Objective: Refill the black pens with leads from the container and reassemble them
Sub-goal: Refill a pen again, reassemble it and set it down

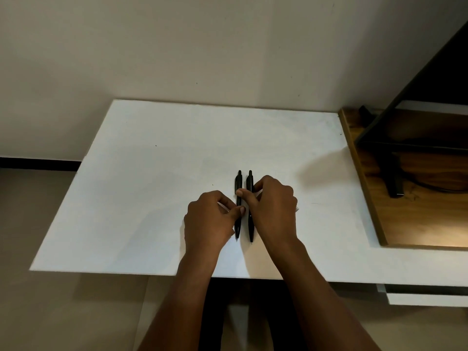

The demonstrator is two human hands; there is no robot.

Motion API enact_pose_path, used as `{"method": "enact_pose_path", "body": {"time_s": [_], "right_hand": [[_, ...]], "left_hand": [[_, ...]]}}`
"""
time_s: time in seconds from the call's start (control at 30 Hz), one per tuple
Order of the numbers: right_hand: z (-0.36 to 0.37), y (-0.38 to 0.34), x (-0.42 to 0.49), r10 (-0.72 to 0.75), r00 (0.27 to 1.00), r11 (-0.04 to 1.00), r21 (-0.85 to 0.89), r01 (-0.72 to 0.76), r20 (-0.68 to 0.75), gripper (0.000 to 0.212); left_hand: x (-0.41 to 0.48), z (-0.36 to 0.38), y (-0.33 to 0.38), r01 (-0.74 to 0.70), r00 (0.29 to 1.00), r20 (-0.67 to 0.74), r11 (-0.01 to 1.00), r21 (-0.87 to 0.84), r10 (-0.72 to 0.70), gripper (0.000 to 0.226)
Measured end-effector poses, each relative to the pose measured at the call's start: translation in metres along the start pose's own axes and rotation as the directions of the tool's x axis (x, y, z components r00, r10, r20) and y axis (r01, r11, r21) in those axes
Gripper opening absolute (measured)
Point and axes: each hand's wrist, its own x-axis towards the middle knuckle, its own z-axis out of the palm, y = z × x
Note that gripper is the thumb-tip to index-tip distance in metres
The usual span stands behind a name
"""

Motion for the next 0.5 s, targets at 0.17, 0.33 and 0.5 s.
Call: {"method": "enact_pose_path", "body": {"time_s": [0.17, 0.33, 0.5], "right_hand": [[0.0, 0.001, 0.0, -0.005, 1.0, 0.999, 0.037, 0.005, -0.014, 0.031], [-0.014, 0.004, 0.004, 0.031, 0.998, 0.989, 0.143, -0.024, -0.048, 0.02], [-0.054, 0.032, 0.021, 0.093, 0.99, 0.971, 0.23, -0.066, -0.11, 0.006]], "left_hand": [[0.0, 0.001, -0.001, 0.007, 1.0, 0.001, 1.0, -0.011, -0.007, 0.022], [0.0, 0.002, -0.001, 0.006, 1.0, -0.018, 0.999, -0.032, -0.007, 0.028], [0.0, 0.001, -0.001, -0.052, 0.992, -0.115, 0.996, -0.078, 0.043, 0.022]]}}
